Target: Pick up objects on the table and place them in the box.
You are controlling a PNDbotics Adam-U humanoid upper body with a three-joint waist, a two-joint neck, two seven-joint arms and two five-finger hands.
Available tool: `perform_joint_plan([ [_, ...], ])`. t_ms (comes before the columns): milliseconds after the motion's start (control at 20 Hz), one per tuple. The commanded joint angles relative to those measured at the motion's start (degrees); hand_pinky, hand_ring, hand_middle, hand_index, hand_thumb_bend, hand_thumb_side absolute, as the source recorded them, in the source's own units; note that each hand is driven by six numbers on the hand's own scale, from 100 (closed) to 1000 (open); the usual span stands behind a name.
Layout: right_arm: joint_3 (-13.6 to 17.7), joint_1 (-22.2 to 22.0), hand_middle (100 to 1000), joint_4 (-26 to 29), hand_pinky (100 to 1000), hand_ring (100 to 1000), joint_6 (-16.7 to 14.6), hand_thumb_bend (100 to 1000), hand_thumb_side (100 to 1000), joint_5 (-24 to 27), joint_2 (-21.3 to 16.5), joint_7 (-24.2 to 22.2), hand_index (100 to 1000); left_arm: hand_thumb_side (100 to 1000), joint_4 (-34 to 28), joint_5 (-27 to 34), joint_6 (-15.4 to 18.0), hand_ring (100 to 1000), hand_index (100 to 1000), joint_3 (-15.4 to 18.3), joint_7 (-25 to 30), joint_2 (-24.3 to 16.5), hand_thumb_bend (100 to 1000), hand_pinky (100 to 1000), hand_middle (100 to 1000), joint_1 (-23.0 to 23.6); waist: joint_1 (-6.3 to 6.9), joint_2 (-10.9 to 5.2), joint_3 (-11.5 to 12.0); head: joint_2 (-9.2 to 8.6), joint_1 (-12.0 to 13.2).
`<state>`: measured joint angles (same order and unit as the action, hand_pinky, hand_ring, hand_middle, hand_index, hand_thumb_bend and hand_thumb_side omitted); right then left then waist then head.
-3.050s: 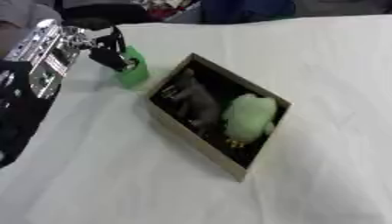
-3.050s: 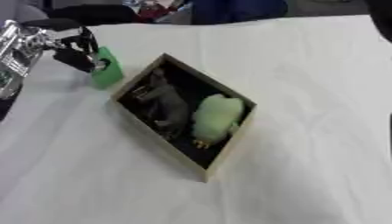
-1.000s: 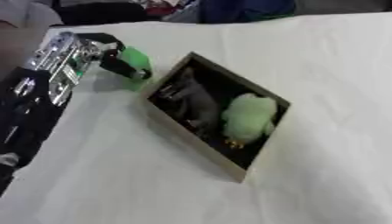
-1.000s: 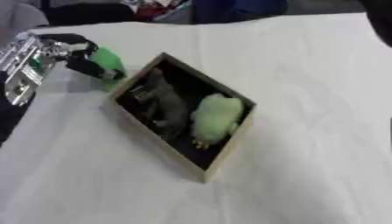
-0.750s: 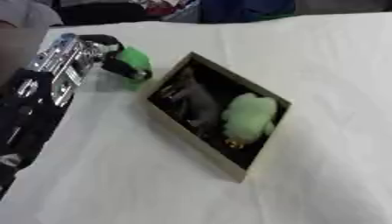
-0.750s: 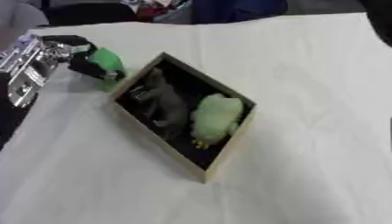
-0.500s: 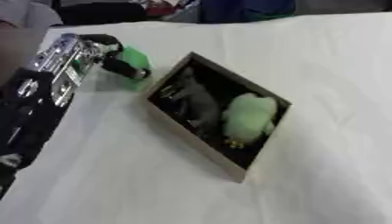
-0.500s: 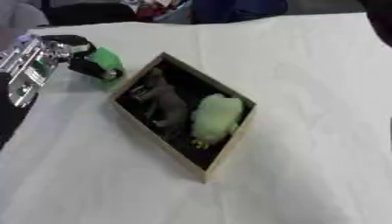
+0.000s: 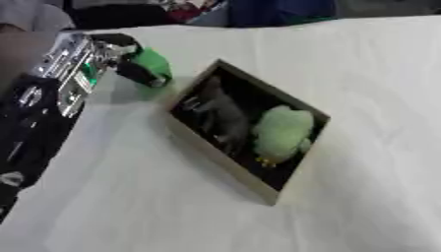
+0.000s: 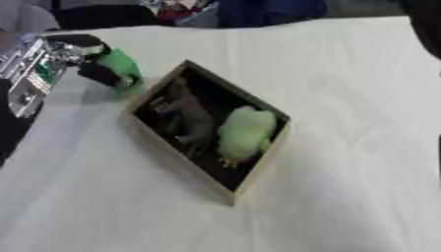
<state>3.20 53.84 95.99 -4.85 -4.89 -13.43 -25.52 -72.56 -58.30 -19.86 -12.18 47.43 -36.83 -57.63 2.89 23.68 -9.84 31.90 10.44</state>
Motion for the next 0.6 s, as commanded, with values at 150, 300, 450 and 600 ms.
perform_joint_plan([
  [150, 0.5, 0.2, 821, 1.5, 1000, 950, 0.3, 100, 913, 0.3, 0.0, 0.2, 850, 681, -2.7, -0.1, 0.0, 769, 709, -0.2, 1.1, -2.0, 166, 743, 600, -1.5, -0.22, -2.45, 0.2, 0.55, -0.2],
  [300, 0.5, -0.1, 821, 1.8, 1000, 950, 0.4, 100, 909, 0.3, 0.3, 0.2, 850, 659, -5.2, 0.5, 0.5, 762, 703, -0.8, 1.0, -1.9, 148, 737, 592, -1.6, -0.34, -2.81, 0.4, 0.79, -0.4],
  [450, 0.5, -0.4, 820, 2.0, 1000, 950, 0.6, 100, 906, 0.3, 0.6, 0.3, 850, 625, -9.2, 1.8, 1.3, 759, 700, -2.0, 1.4, -1.9, 125, 736, 587, -1.7, -0.45, -3.17, 0.6, 1.1, -0.5],
  [600, 0.5, -0.6, 819, 2.3, 1000, 951, 0.7, 100, 901, 0.3, 1.0, 0.3, 849, 590, -14.4, 3.4, 2.4, 754, 696, -3.8, 2.4, -1.9, 100, 733, 579, -1.9, -0.54, -3.53, 0.7, 1.42, -0.7],
])
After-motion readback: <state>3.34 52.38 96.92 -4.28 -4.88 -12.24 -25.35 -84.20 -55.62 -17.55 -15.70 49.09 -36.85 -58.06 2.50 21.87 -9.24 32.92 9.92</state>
